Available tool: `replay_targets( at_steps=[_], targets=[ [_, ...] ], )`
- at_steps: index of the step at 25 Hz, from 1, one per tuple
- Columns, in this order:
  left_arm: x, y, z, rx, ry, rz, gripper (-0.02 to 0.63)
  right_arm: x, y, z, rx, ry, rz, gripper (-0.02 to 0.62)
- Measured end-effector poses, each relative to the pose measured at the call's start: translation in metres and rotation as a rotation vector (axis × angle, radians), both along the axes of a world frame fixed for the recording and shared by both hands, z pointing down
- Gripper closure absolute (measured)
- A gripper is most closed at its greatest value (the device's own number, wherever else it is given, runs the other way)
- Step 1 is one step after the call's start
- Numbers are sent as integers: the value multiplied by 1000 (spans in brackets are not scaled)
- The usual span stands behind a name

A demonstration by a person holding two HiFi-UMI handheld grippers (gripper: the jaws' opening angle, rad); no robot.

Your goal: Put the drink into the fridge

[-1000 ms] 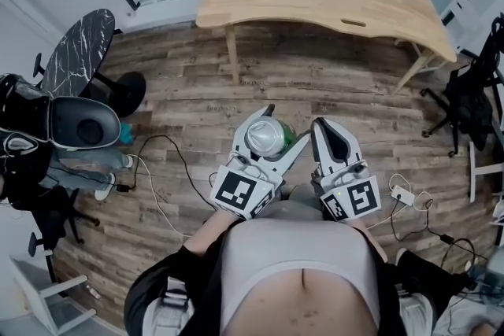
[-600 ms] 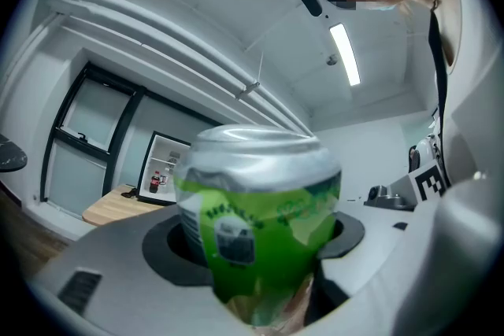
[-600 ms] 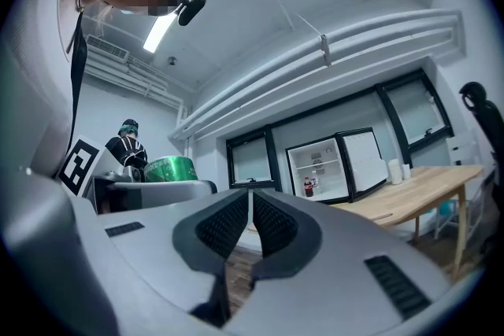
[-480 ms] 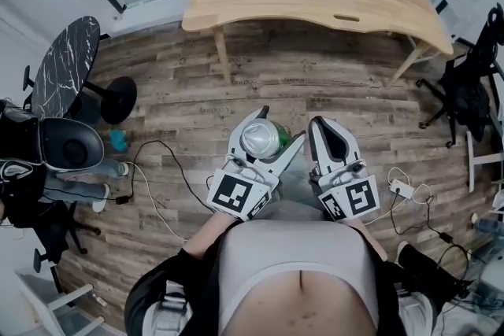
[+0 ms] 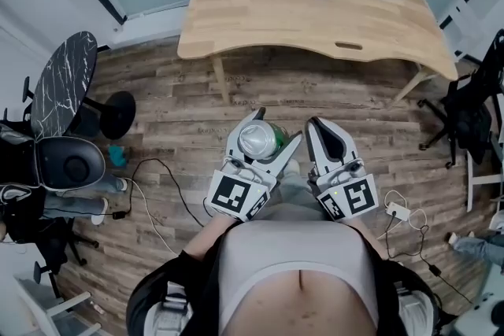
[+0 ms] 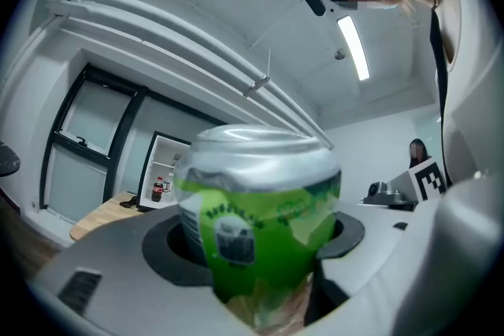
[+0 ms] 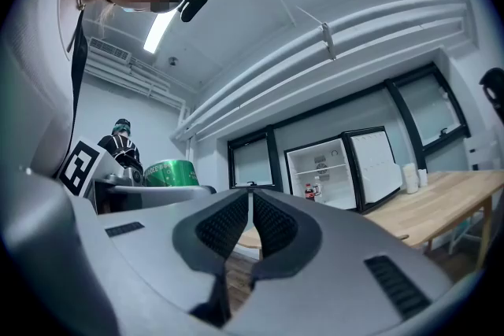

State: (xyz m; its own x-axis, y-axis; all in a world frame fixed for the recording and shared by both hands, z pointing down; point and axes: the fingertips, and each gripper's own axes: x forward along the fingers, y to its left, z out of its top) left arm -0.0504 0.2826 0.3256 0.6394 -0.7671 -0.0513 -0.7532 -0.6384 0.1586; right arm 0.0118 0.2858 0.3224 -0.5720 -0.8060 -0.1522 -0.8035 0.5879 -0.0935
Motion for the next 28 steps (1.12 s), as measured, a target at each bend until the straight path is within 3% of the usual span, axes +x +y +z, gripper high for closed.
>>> replay_targets(
  at_steps=[14, 20, 28],
  targets=[
    [43, -128, -13, 26, 19, -32, 262, 44, -131, -11, 22, 17, -37, 555],
    [61, -160, -16, 43, 12, -48, 264, 58, -163, -13, 39, 28, -62, 556],
    [59, -178, -10, 55, -3, -81, 264, 58, -183, -7, 32, 20, -81, 557]
  ],
)
